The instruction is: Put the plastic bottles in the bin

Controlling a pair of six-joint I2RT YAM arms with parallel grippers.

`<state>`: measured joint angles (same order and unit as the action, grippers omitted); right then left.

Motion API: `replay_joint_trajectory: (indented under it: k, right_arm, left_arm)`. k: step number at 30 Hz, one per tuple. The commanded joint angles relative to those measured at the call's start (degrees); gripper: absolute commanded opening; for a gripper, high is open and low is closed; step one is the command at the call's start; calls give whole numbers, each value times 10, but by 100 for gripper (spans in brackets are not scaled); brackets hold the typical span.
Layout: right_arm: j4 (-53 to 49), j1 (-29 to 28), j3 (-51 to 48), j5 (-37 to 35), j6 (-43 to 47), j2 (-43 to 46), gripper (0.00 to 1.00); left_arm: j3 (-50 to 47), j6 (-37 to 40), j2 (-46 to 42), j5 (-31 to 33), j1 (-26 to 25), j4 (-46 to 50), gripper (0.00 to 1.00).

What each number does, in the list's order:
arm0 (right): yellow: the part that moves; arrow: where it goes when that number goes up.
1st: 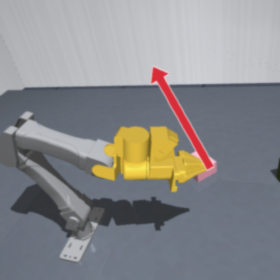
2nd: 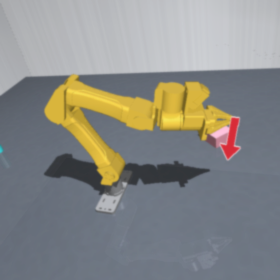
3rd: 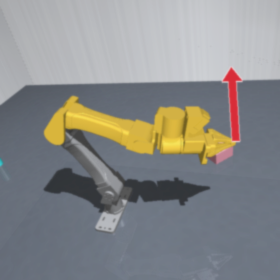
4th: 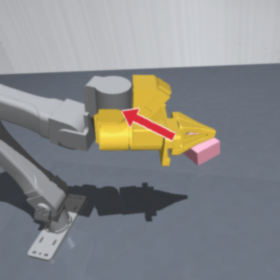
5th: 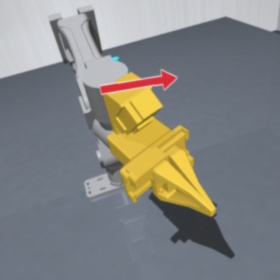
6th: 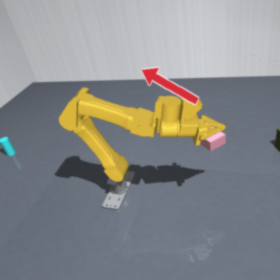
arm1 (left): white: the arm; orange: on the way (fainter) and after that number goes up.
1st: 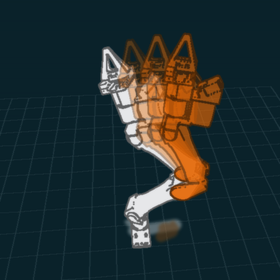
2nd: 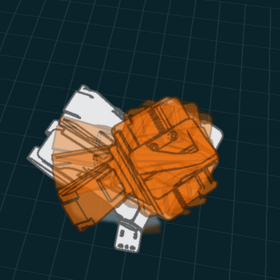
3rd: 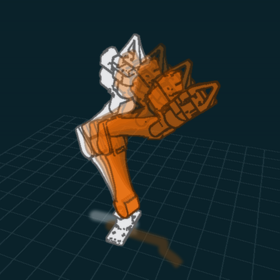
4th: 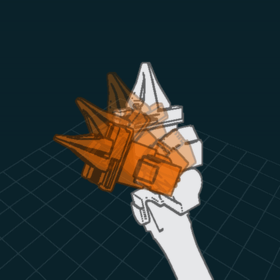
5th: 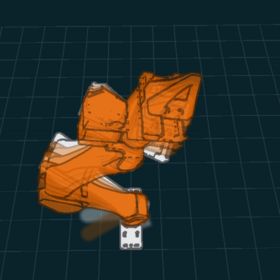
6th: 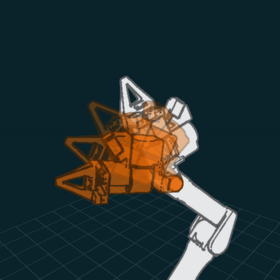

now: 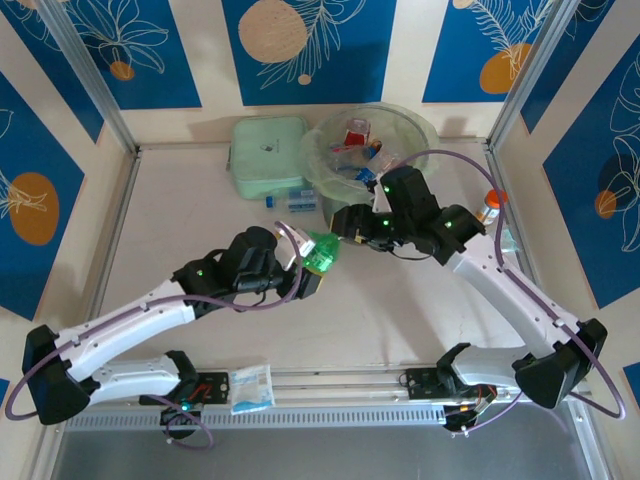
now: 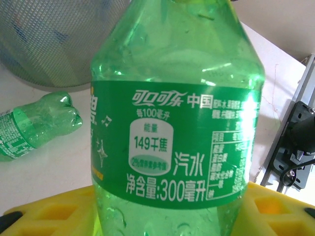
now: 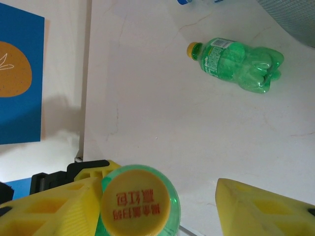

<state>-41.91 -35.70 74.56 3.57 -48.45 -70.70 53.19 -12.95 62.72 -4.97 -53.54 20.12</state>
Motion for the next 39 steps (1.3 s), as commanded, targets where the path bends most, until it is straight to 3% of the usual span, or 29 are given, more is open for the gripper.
replay_joint_trajectory:
  k: [1, 8, 17, 28, 33, 35, 36, 38, 39]
  right_arm:
    - [5, -8, 20, 14, 4, -11, 58]
    - [-8, -25, 19, -7, 6, -1, 56]
    - [-9, -26, 17, -10, 9, -1, 42]
    - [-17, -23, 18, -21, 11, -5, 48]
    - [-23, -26, 28, -14, 20, -11, 33]
    - [-24, -27, 31, -15, 21, -8, 27]
    - [-24, -27, 32, -17, 22, -5, 26]
    - [-22, -27, 36, -17, 28, 2, 24]
    - [-23, -26, 41, -19, 32, 5, 24]
  left_arm:
    - [4, 10, -9, -8, -6, -12, 40]
    - [10, 6, 9, -6, -6, -12, 39]
    - [2, 6, 0, -7, -6, -19, 39]
    - [2, 9, 2, -8, -6, -18, 39]
    - [6, 9, 6, -3, -6, -15, 40]
    - [7, 8, 6, 1, -6, -16, 44]
    - [7, 7, 7, 7, -6, -16, 52]
    - [8, 0, 10, 25, -6, -16, 76]
    - [11, -4, 12, 37, -6, -14, 83]
